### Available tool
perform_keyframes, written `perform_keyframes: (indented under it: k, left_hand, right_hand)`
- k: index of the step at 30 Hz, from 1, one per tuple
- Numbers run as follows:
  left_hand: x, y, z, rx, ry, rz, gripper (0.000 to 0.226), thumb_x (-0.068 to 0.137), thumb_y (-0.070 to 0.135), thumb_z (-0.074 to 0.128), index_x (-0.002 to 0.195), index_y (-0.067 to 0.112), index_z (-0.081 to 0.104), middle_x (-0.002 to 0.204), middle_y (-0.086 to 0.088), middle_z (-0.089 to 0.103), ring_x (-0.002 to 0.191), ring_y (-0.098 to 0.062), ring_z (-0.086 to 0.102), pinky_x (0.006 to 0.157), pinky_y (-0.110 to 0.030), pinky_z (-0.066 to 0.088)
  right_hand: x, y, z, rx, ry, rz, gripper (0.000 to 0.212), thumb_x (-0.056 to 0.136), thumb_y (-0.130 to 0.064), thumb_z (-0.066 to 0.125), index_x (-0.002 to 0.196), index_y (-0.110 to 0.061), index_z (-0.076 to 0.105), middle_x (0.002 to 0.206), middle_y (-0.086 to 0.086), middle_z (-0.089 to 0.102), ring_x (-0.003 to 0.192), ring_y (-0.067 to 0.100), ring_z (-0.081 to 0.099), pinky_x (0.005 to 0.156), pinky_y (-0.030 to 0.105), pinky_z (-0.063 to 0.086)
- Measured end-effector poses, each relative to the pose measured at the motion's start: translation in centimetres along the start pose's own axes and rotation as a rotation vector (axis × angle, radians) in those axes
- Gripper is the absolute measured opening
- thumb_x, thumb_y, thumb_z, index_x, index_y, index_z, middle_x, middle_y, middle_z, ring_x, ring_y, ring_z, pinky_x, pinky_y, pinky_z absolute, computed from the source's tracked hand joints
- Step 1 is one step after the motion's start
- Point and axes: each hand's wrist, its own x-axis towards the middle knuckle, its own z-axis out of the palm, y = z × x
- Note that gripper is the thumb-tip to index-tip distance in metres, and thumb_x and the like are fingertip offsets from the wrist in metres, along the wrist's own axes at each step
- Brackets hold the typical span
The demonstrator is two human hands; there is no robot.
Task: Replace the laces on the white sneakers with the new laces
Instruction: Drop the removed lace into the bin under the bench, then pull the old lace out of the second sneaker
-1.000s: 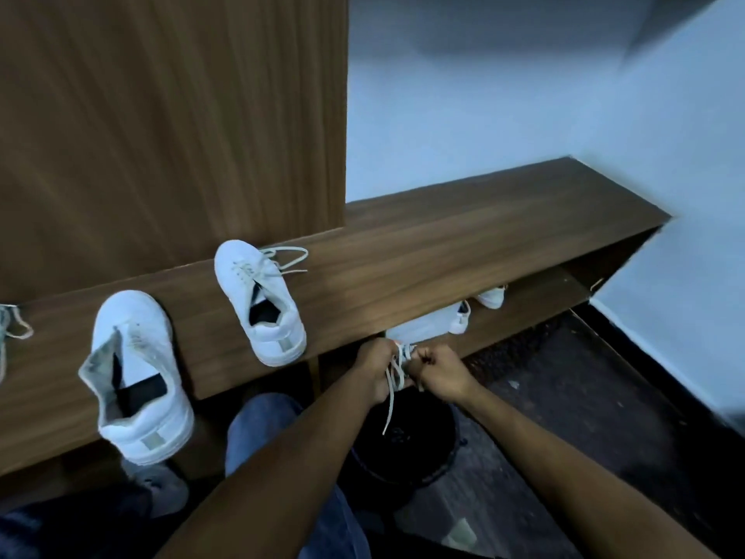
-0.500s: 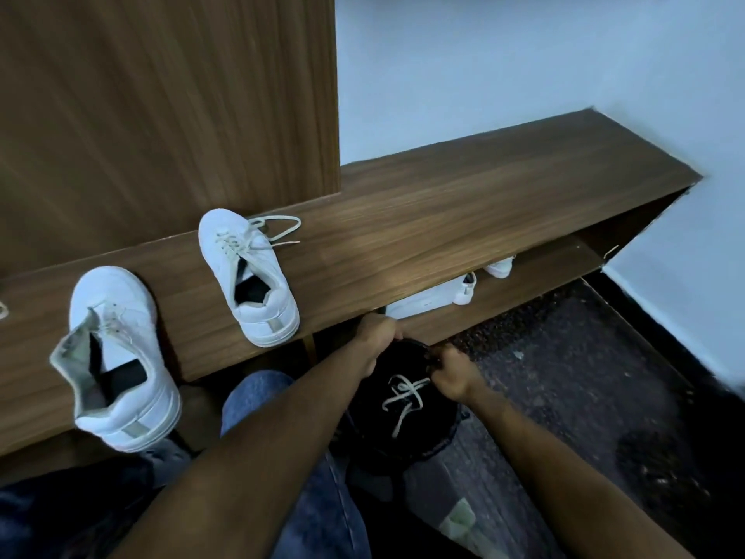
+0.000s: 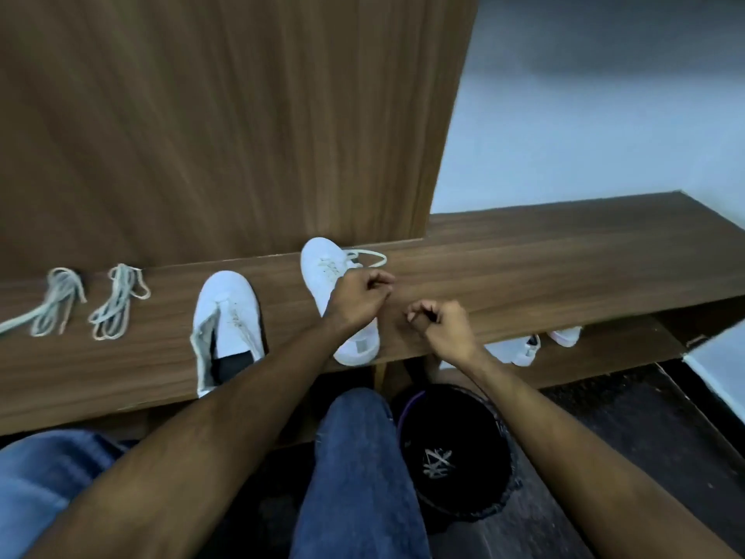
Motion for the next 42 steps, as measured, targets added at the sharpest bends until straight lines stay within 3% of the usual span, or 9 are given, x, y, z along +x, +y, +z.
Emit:
perform_keyframes:
  k: [6,11,14,18,27,33,36,38,42]
  left_hand:
    - [-4.5,-5.6,-9.6,0.699,-0.032,0.079,0.042,0.08,0.045,0.047,0.109,0.024,0.07,0.112,-0.007,0.069,0.109,-0.028,0.061,0.092,-0.036,0.047]
    - [-7.0,-11.1,-12.8,1.283,-0.397,0.232,0.055,0.078,0.06,0.052,0.122,0.028,0.061,0.136,0.004,0.052,0.14,-0.016,0.028,0.115,-0.053,0.001]
    - [-7.3,-11.7,-13.8,1.294,-0.397,0.24,0.053,0.076,0.055,0.057,0.122,0.028,0.061,0.136,0.007,0.05,0.141,-0.012,0.023,0.115,-0.053,-0.009]
    - [-6.3,-11.3,-15.8,1.266,-0.385,0.188,0.049,0.076,0.052,0.057,0.12,0.031,0.062,0.133,0.014,0.051,0.138,-0.009,0.028,0.114,-0.055,-0.006]
    - [-4.6,-13.7,-22.0,1.192,-0.357,0.07,0.044,0.072,0.05,0.054,0.113,0.035,0.062,0.127,0.02,0.055,0.132,-0.002,0.036,0.114,-0.047,0.003]
    - [-3.9,-13.1,-20.1,0.937,-0.078,-0.068,0.034,0.086,0.05,0.047,0.107,0.033,0.067,0.119,-0.001,0.066,0.134,-0.024,0.041,0.116,-0.038,0.008]
    - [-3.4,-11.4,-17.2,0.564,0.085,-0.025,0.029,0.087,0.034,0.061,0.115,0.026,0.068,0.111,0.002,0.071,0.113,-0.019,0.059,0.104,-0.029,0.037]
    - [-3.1,-10.8,-15.4,0.41,0.086,-0.057,0.034,0.083,0.032,0.068,0.116,0.024,0.067,0.106,0.004,0.071,0.102,-0.014,0.064,0.091,-0.027,0.047]
    - [-2.5,-10.6,-13.2,0.515,0.2,-0.074,0.034,0.079,0.041,0.07,0.111,0.029,0.065,0.103,0.006,0.069,0.094,-0.016,0.065,0.081,-0.028,0.049]
  right_hand:
    - [3.2,-5.6,6.2,-0.399,-0.316,-0.277,0.027,0.083,-0.031,0.065,0.103,-0.014,0.069,0.105,0.004,0.066,0.099,0.022,0.061,0.083,0.031,0.045]
    - [3.3,-5.7,10.0,-0.686,-0.328,-0.218,0.046,0.087,-0.033,0.059,0.129,-0.018,0.05,0.13,0.008,0.056,0.125,0.027,0.048,0.097,0.037,0.042]
    - [3.1,-5.6,10.4,-0.813,-0.322,-0.195,0.043,0.092,-0.024,0.043,0.135,-0.029,0.043,0.14,0.0,0.05,0.129,0.024,0.046,0.104,0.042,0.035]
    - [2.9,-5.8,10.5,-0.802,-0.409,-0.172,0.043,0.089,-0.025,0.047,0.13,-0.039,0.048,0.138,-0.003,0.053,0.127,0.02,0.049,0.105,0.04,0.035]
    - [0.6,-8.4,15.0,-0.739,-0.421,-0.322,0.033,0.09,-0.025,0.047,0.119,-0.035,0.057,0.127,-0.005,0.061,0.117,0.021,0.056,0.104,0.042,0.03]
    - [0.1,-9.0,16.4,-0.563,-0.536,-0.372,0.036,0.082,-0.024,0.051,0.116,-0.034,0.06,0.124,-0.009,0.061,0.117,0.017,0.055,0.105,0.042,0.036]
    - [0.7,-8.3,16.0,-0.075,-0.407,-0.256,0.017,0.077,-0.017,0.059,0.082,-0.031,0.068,0.089,-0.013,0.07,0.086,0.008,0.064,0.083,0.035,0.051]
    - [1.2,-7.6,15.1,0.114,-0.248,-0.171,0.026,0.079,-0.003,0.062,0.07,-0.028,0.066,0.076,-0.012,0.069,0.073,0.005,0.063,0.074,0.034,0.052]
    - [3.0,-6.2,14.2,0.003,-0.042,-0.084,0.016,0.076,-0.014,0.069,0.088,-0.026,0.068,0.091,-0.009,0.07,0.081,0.007,0.065,0.076,0.034,0.054]
